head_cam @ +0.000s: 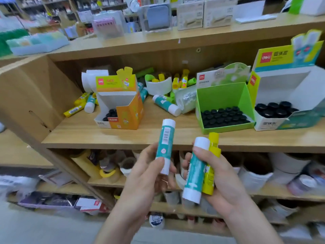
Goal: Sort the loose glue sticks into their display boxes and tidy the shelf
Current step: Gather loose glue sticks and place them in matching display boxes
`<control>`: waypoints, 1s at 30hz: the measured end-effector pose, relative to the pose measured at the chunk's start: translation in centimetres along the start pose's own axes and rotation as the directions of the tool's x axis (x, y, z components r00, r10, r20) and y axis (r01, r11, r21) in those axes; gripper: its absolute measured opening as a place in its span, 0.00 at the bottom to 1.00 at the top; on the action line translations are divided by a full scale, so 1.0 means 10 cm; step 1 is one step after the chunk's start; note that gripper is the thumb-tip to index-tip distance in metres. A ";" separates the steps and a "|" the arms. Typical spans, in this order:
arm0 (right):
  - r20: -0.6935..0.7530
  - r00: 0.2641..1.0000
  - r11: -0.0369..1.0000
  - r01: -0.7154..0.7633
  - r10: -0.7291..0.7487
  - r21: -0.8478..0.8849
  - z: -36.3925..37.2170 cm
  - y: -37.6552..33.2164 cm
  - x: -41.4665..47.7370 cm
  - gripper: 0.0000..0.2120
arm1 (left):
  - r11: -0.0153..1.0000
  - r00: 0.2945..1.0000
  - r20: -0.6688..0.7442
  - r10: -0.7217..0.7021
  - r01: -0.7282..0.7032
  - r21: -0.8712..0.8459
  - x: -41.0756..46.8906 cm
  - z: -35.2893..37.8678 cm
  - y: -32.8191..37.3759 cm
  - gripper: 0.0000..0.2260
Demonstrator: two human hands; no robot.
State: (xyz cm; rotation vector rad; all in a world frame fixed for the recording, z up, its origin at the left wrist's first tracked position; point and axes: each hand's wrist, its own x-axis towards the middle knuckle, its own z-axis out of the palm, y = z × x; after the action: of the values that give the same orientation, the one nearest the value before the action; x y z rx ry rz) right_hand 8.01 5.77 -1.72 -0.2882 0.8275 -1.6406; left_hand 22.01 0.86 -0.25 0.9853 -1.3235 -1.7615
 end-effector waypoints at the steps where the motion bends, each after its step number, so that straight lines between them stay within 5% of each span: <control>1: -0.013 1.000 0.999 0.022 -0.023 -0.025 0.03 0.04 -0.03 0.15 | 0.999 0.998 0.047 -0.043 0.044 -0.005 -0.11 0.02 -0.05 0.14; 6: -0.128 0.959 0.964 0.239 -0.253 -0.115 0.14 0.21 -0.29 0.12 | 0.939 0.984 0.133 -0.122 0.071 0.337 -0.43 -0.04 -0.16 0.06; 9: -0.165 0.937 0.946 0.283 -0.308 -0.158 0.24 0.33 -0.46 0.12 | 0.824 0.984 0.165 0.060 -0.142 0.548 -0.50 -0.07 -0.20 0.22; 11: -0.187 0.927 0.941 0.294 -0.324 -0.169 0.27 0.42 -0.56 0.12 | 0.795 0.978 0.183 0.103 -0.192 0.576 -0.55 -0.08 -0.17 0.23; 18: -0.194 0.896 0.917 0.394 -0.399 -0.067 0.33 0.47 -0.82 0.09 | 0.958 0.963 0.261 0.072 -0.139 0.249 -0.75 -0.06 -0.12 0.06; 25: -0.188 0.939 0.917 0.326 -0.287 0.229 0.20 0.29 -1.04 0.09 | 0.998 0.965 0.255 0.063 -0.064 -0.004 -0.80 -0.11 -0.24 0.24; 30: -0.155 0.951 0.935 0.295 -0.267 0.200 0.09 0.19 -1.16 0.15 | 0.998 0.948 0.313 0.060 -0.050 -0.039 -0.80 0.06 -0.22 0.15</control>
State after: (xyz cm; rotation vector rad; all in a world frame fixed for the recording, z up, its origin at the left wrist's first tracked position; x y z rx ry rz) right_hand 12.94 16.22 0.53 -0.1520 0.7118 -2.0198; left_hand 24.91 8.67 -1.06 0.6604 -1.4972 -1.9471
